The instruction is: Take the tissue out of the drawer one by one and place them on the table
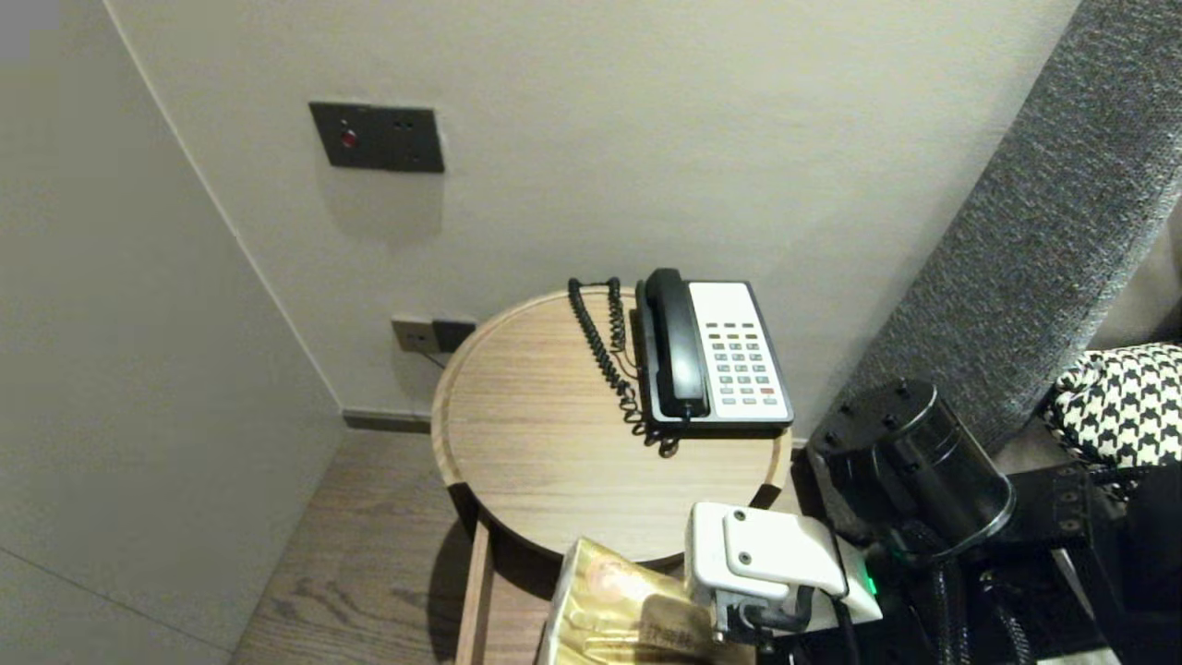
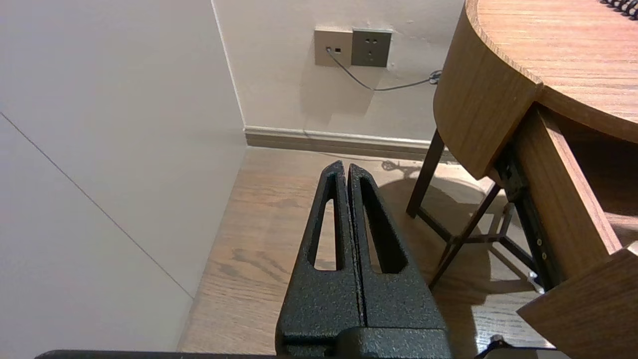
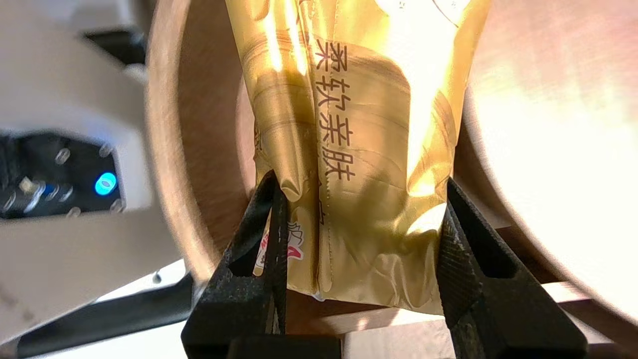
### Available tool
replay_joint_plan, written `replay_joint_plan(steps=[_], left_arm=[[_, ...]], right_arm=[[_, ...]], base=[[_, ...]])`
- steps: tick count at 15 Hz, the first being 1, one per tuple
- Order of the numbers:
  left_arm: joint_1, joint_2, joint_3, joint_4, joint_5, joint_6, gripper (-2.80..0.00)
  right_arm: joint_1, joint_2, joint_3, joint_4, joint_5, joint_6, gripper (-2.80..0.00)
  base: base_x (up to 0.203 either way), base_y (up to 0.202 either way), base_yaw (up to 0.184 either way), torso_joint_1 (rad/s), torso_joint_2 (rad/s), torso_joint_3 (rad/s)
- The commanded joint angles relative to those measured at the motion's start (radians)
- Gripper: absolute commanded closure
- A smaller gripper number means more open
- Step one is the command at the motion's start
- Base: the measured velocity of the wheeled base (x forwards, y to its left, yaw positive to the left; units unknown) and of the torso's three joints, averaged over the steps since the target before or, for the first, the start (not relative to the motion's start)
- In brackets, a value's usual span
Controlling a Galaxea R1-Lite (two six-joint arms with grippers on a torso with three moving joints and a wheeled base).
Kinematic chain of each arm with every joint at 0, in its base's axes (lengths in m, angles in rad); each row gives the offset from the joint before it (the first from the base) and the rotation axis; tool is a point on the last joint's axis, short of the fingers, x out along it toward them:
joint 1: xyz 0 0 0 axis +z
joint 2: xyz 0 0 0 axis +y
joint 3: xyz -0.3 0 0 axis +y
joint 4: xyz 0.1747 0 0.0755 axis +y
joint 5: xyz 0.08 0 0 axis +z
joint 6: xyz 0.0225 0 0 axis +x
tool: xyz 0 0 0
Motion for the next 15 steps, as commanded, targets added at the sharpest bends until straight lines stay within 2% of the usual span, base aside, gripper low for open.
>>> replay_joint_plan(steps=[1,3,5,8,12,15], left_arm=[[0.000,0.000,0.000,0.000,0.001,0.000,0.00],[0.001,0.000,0.000,0.000,0.001,0.000,0.00],[0.000,0.000,0.000,0.000,0.001,0.000,0.00],[0.001,0.000,0.000,0.000,0.001,0.000,0.00],[0.000,-0.001,0.000,0.000,0.001,0.000,0.00],[0.000,0.000,0.000,0.001,0.001,0.000,0.00]], right_arm=[[-0.022,0.002,-0.049,0.007,0.000,-0.002,0.00],[-0.047,0.013,-0.128,0.060,0.000,0.001,0.00],[-0.064,0.057,-0.232,0.116,0.000,0.038,0.00],[-0.073,0.151,-0.362,0.139,-0.004,0.108,0.00],[-0.119,0.260,-0.517,0.167,-0.007,0.132,0.00],[-0.135,0.307,-0.653,0.303,-0.006,0.140,0.00]], base=[[0.000,0.000,0.000,0.000,0.00,0.000],[0.000,0.000,0.000,0.000,0.00,0.000],[0.000,0.000,0.000,0.000,0.00,0.000],[0.000,0.000,0.000,0.000,0.00,0.000],[0.000,0.000,0.000,0.000,0.00,0.000],[0.000,0.000,0.000,0.000,0.00,0.000]])
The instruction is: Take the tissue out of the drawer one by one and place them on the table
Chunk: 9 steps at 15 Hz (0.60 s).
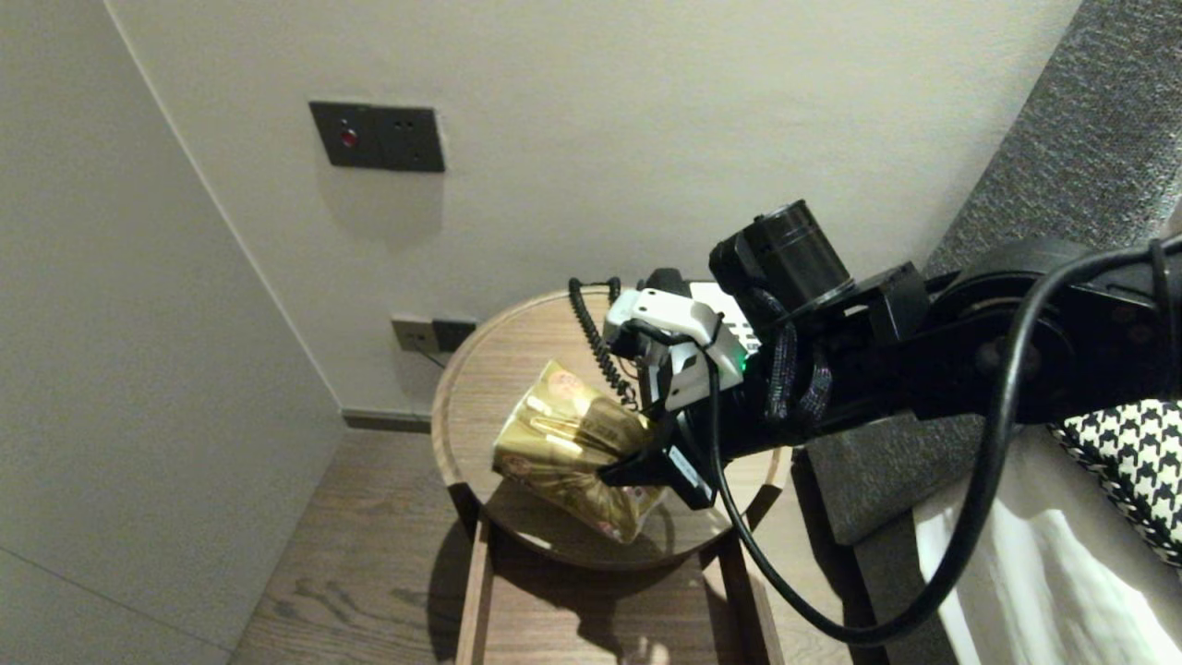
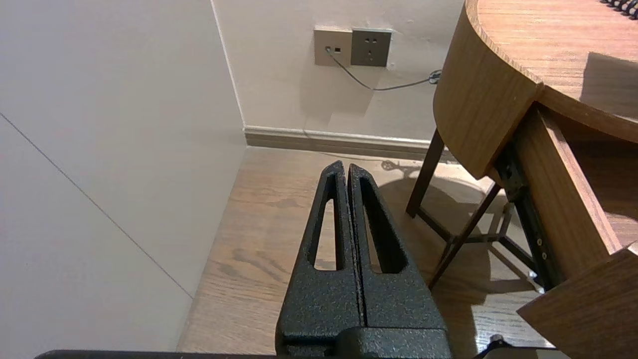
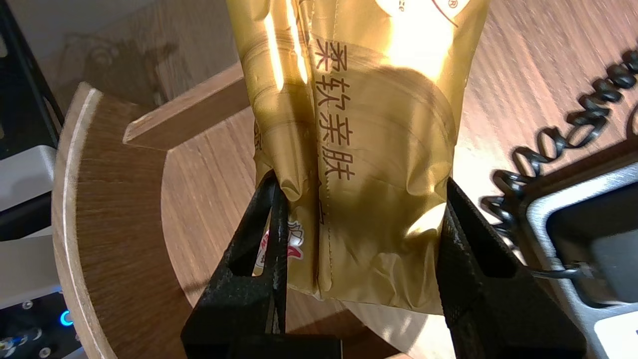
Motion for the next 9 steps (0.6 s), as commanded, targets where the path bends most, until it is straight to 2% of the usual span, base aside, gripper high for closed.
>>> replay_joint_plan(steps=[1,4,9], left_arm=[[0.000,0.000,0.000,-0.001,0.001,0.000,0.00],[0.000,0.000,0.000,-0.001,0.001,0.000,0.00],[0.000,0.000,0.000,-0.001,0.001,0.000,0.00]], right_arm=[[-0.013,0.060,-0.107,0.099,0.004,0.003,0.00],[-0.016,0.105,-0.211,0.223,0.005,0.043,0.00],[-0.010,0.152,-0.282,0.292,0.004,0.049,0.00]], base=[[0.000,0.000,0.000,0.000,0.00,0.000],[0.000,0.000,0.000,0.000,0.00,0.000],[0.000,0.000,0.000,0.000,0.00,0.000]])
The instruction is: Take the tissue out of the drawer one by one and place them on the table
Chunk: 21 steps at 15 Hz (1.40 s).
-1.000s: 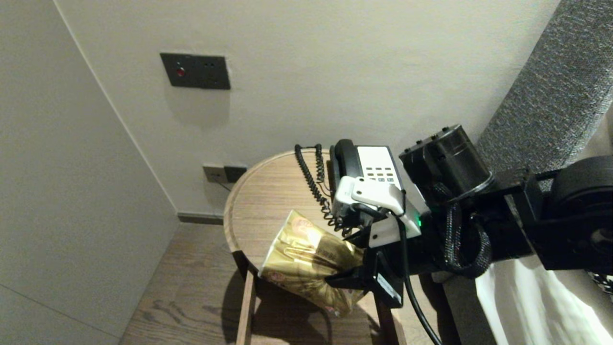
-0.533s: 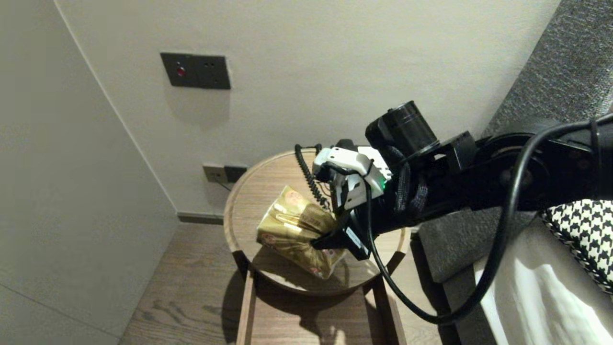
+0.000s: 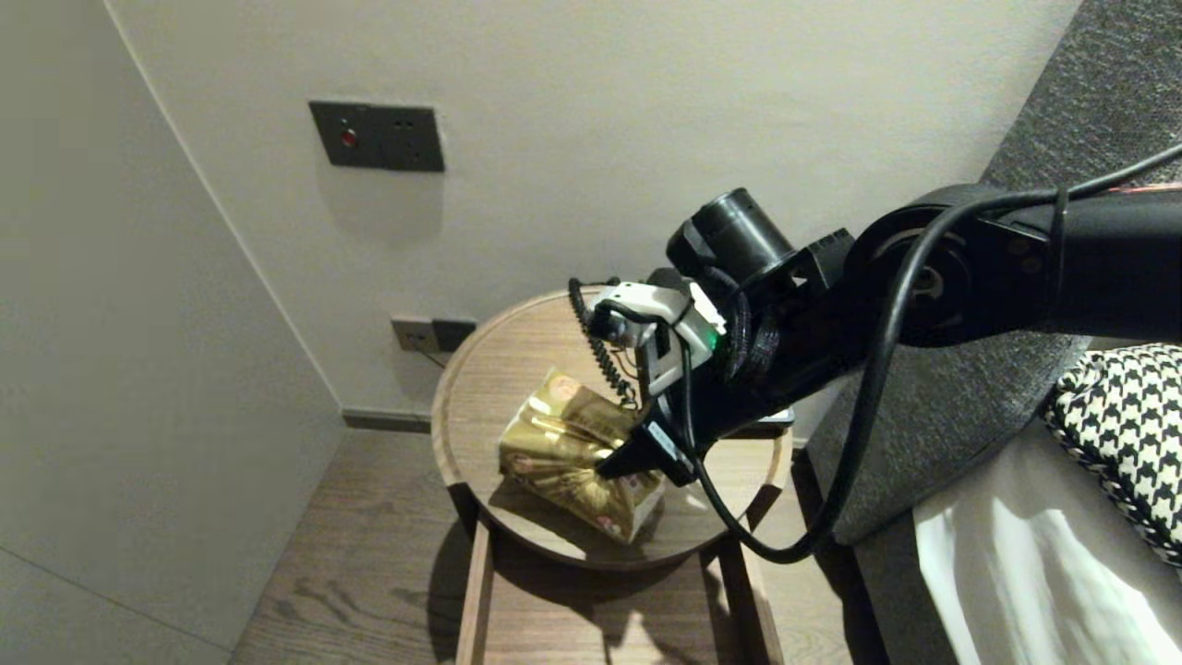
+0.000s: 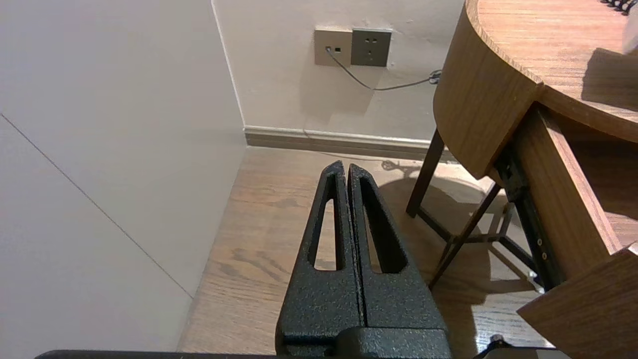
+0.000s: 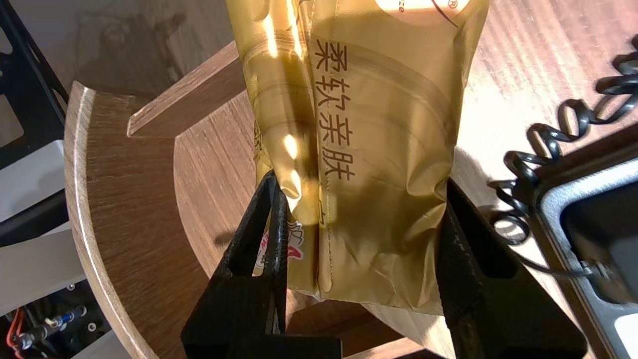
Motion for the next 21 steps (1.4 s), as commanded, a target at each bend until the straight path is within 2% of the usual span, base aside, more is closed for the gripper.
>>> replay_joint_plan(steps=[1,13,15,16,21], left_arm=[[0.000,0.000,0.000,0.000,0.000,0.000,0.00],[0.000,0.000,0.000,0.000,0.000,0.000,0.00],[0.000,0.000,0.000,0.000,0.000,0.000,0.00],[0.000,0.000,0.000,0.000,0.000,0.000,0.00],[0.000,0.000,0.000,0.000,0.000,0.000,0.00]], right_arm=[[0.005,0.047,-0.034,0.009,0.002,0.000,0.00],[0.015,0.117,-0.089,0.014,-0.043,0.014,0.00],[0.023,0.118,-0.120,0.061,-0.062,0.014,0.00],[0.024,0.119,-0.141,0.075,-0.063,0.014,-2.80],[0.032,0.104,-0.165,0.103,-0.063,0.017,-2.80]], base=[[0.000,0.000,0.000,0.000,0.00,0.000],[0.000,0.000,0.000,0.000,0.00,0.000],[0.000,0.000,0.000,0.000,0.00,0.000],[0.000,0.000,0.000,0.000,0.00,0.000],[0.000,0.000,0.000,0.000,0.00,0.000]])
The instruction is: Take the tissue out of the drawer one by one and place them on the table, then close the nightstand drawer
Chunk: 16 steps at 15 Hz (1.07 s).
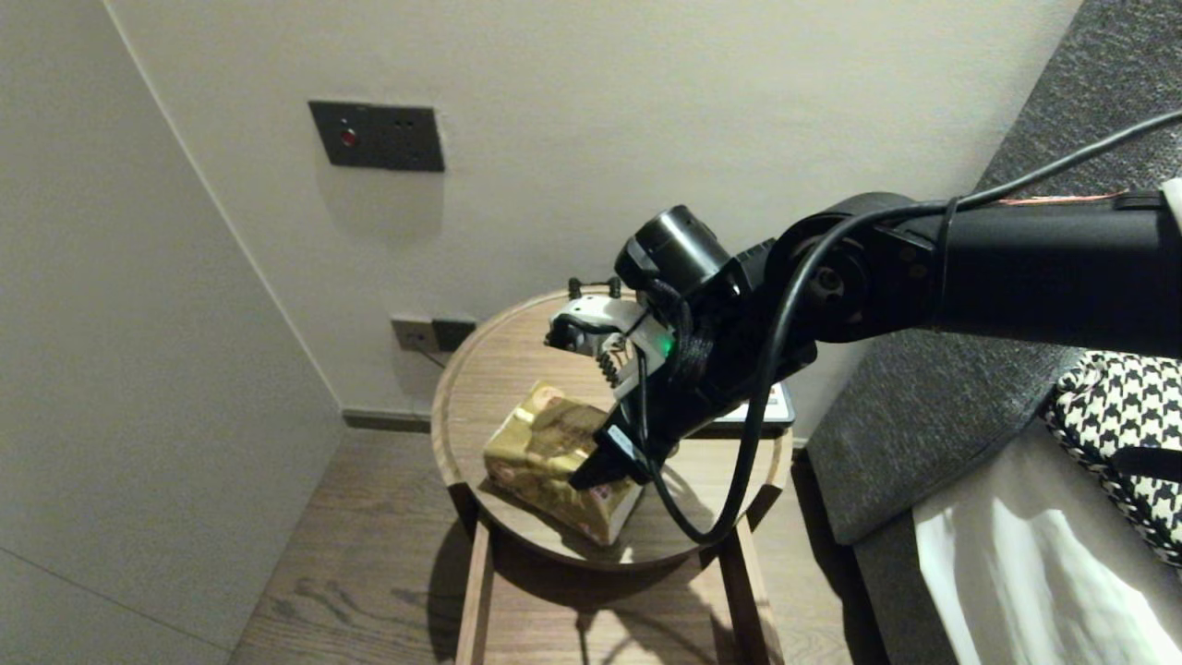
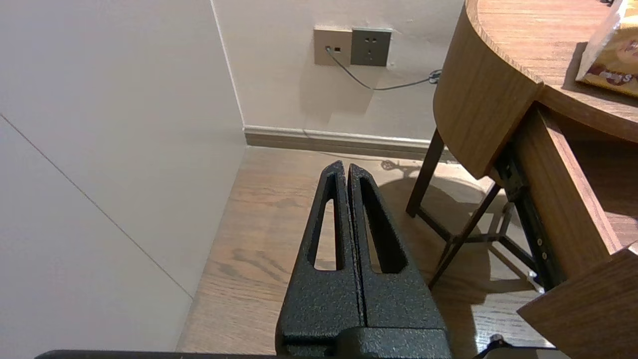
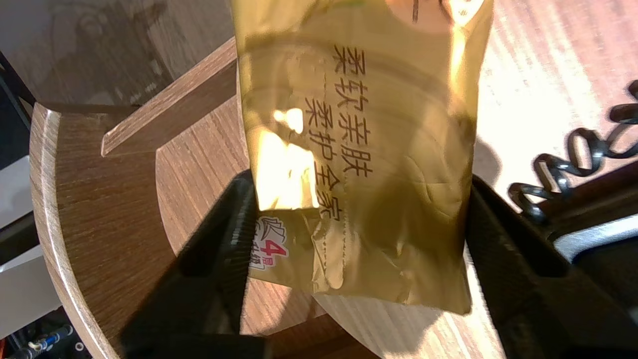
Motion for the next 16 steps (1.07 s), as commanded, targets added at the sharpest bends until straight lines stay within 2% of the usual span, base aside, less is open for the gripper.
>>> replay_joint_plan(steps=[1,7,10,11,16], left_arm=[[0.000,0.000,0.000,0.000,0.001,0.000,0.00],[0.000,-0.001,0.000,0.000,0.001,0.000,0.00],[0.000,0.000,0.000,0.000,0.001,0.000,0.00],[0.001,0.000,0.000,0.000,0.001,0.000,0.00],[0.000,0.000,0.000,0.000,0.001,0.000,0.00]], right_arm=[[0.000,-0.020,-0.005,0.003,0.003,-0.001,-2.80],[-0.001,-0.149,-0.018,0.031,0.004,0.013,-2.80],[-0.017,-0.229,-0.018,0.095,0.003,0.028,-2.80],[-0.031,-0.267,-0.011,0.115,0.004,0.031,0.00],[-0.089,-0.453,0.152,0.149,0.004,0.083,0.00]], base=[[0.000,0.000,0.000,0.000,0.00,0.000],[0.000,0.000,0.000,0.000,0.00,0.000],[0.000,0.000,0.000,0.000,0.00,0.000],[0.000,0.000,0.000,0.000,0.00,0.000],[0.000,0.000,0.000,0.000,0.00,0.000]])
